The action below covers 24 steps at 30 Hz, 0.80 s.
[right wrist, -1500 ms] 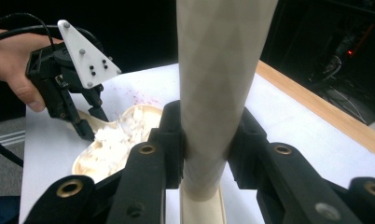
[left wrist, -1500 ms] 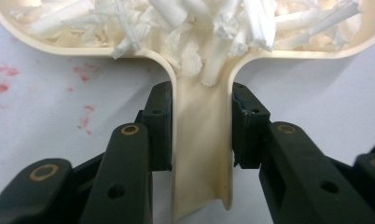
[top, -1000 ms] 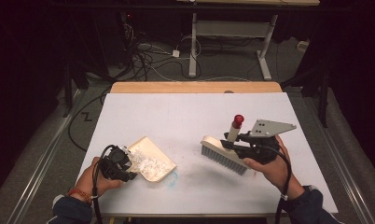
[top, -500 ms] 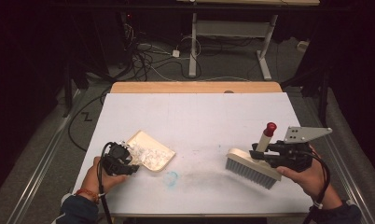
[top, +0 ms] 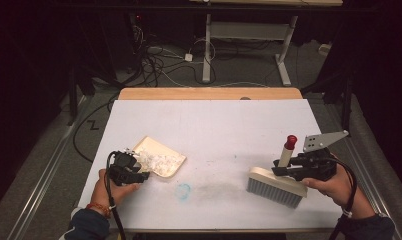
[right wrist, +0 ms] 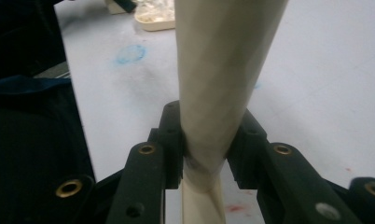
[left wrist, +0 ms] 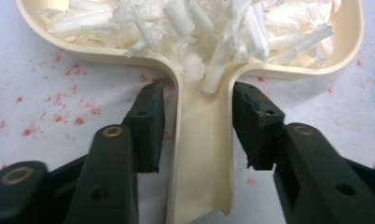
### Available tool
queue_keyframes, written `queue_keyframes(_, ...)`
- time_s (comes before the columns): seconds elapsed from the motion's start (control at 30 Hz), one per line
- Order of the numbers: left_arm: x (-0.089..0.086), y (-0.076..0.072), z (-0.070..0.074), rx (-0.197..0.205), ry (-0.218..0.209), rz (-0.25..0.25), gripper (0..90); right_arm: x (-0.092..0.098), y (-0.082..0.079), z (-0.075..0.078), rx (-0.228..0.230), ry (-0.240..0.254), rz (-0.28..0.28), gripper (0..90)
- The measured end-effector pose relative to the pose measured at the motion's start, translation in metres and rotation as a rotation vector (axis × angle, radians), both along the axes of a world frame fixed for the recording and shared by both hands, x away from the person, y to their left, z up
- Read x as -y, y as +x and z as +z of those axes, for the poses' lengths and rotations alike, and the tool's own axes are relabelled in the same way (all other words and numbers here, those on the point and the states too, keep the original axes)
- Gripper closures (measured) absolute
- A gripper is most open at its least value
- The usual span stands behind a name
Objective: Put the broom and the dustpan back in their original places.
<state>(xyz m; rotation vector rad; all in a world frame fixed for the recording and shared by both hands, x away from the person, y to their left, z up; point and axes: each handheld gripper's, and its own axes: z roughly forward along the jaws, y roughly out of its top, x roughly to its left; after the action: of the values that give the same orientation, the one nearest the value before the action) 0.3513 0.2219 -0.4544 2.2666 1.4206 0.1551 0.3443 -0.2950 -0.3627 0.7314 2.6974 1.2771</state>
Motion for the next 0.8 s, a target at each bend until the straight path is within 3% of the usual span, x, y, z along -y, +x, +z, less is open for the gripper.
queue_keyframes(0.17,0.008,-0.013,0.000,-0.021,-0.022,-0.028,45.0,0.002,0.016,-0.003,-0.013,-0.013,-0.035,70.6)
queue_keyframes(0.27,0.015,-0.022,0.000,-0.029,-0.010,-0.074,38.8,0.001,0.025,-0.005,-0.018,-0.025,-0.036,69.8)
queue_keyframes(0.47,0.028,-0.035,0.001,-0.034,0.008,-0.129,35.5,-0.002,0.045,-0.009,-0.031,-0.041,-0.078,66.5)
queue_keyframes(0.6,0.039,-0.044,0.003,-0.013,0.037,-0.205,34.0,-0.005,0.055,-0.014,-0.041,-0.051,-0.114,65.0)
queue_keyframes(0.67,0.039,-0.046,0.004,0.002,0.032,-0.207,33.1,-0.006,0.058,-0.015,-0.042,-0.047,-0.124,64.6)
queue_keyframes(0.77,0.041,-0.050,0.008,0.059,0.067,-0.244,32.6,-0.010,0.065,-0.019,-0.030,-0.064,-0.165,63.0)
queue_keyframes(0.8,0.041,-0.050,0.008,0.059,0.067,-0.244,31.8,-0.010,0.067,-0.019,-0.028,-0.061,-0.174,63.1)
